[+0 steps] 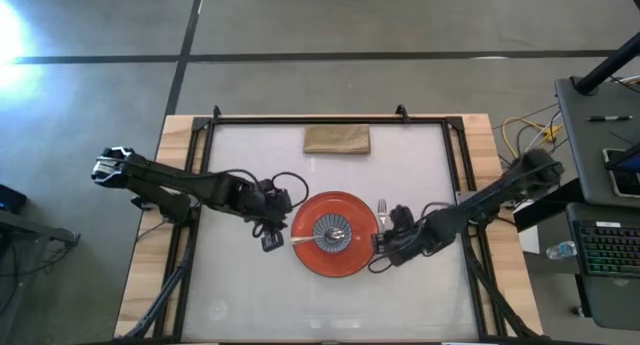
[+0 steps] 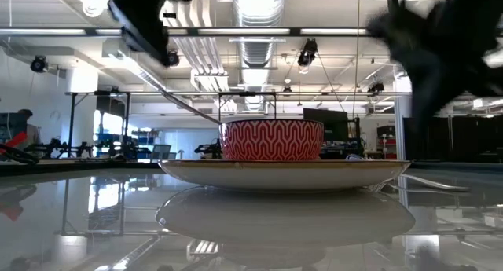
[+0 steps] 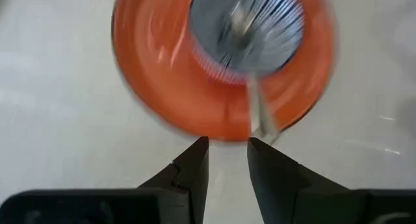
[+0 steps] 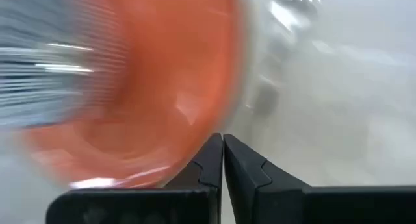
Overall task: Set table place
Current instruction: Move the fork from the middle right to the right side of the orange plate, then return to Home Position
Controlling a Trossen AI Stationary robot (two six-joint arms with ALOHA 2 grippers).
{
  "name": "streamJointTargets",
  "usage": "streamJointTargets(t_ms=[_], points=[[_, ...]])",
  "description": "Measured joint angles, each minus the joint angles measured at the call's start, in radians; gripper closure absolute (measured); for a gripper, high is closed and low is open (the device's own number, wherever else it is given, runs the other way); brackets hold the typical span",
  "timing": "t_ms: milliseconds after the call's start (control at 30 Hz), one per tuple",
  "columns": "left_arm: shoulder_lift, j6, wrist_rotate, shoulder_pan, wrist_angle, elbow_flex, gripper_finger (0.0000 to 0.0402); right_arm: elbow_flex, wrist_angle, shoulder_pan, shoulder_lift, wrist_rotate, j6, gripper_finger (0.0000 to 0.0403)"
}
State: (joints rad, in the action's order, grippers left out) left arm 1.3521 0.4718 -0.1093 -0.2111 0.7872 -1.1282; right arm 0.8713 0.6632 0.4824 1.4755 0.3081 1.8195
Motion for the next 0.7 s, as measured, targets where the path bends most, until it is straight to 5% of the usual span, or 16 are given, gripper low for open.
streamJointTargets(t_ms=[133,267,367,467,567,700], points=[[-0.023,-0.224,0.008,0.0,0.011,-0.145,0.0311,0.157,0.041,-0.006,-0.128,0.075,-0.358,0.0394],[-0.078,-0.201,0.038,-0.001,-0.008,-0.261,0.0311,0.32,0.024,-0.004,-0.24,0.127,-0.581,0.0394],[-0.132,-0.321,0.278,0.001,-0.135,-0.278,0.0311,0.42,-0.131,0.043,-0.3,0.279,-0.894,0.0394],[-0.213,-0.307,0.449,-0.012,-0.398,-0.188,0.0311,0.427,-0.378,0.168,-0.302,0.258,-1.313,0.0394],[-0.323,-0.252,0.371,-0.071,-0.597,0.024,0.0311,0.321,-0.478,0.236,-0.28,0.308,-1.336,0.0394],[-0.444,-0.173,0.305,-0.102,-0.937,0.318,0.0311,0.122,-0.611,0.18,-0.38,0.323,-1.291,0.0394]])
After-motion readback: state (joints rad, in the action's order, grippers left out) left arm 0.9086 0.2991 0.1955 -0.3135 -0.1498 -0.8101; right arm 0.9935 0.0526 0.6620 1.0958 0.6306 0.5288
